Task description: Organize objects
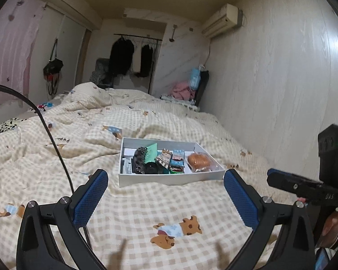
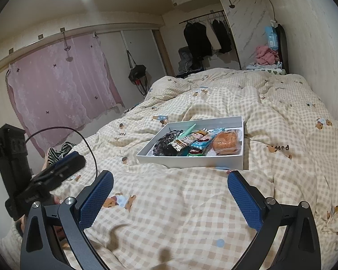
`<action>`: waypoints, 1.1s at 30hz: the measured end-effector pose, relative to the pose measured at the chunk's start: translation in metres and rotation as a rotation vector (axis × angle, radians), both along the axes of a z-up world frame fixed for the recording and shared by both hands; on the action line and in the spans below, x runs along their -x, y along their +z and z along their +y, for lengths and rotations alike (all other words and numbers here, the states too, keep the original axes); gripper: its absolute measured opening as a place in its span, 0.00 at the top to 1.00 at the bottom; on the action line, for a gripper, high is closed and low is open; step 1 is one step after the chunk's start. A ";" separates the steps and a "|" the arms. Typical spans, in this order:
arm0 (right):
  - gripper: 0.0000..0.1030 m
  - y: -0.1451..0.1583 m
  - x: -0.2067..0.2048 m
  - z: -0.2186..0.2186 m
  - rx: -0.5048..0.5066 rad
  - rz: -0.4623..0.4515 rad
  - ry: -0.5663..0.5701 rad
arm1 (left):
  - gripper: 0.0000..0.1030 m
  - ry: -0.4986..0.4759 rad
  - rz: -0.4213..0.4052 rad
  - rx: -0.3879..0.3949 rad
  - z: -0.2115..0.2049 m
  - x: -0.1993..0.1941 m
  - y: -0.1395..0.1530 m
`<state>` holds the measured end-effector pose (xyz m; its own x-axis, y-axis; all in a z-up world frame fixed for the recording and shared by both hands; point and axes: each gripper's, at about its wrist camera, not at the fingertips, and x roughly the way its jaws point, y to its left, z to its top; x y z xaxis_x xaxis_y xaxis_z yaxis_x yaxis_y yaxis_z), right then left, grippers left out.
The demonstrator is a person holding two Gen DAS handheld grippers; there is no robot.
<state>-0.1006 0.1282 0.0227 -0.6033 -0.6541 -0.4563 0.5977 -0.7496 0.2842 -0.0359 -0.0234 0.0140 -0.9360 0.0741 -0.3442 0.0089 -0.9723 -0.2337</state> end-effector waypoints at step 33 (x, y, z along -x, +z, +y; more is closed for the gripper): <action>0.01 0.000 0.001 -0.002 -0.005 -0.012 0.010 | 0.00 -0.065 -0.259 0.301 0.051 0.035 -0.022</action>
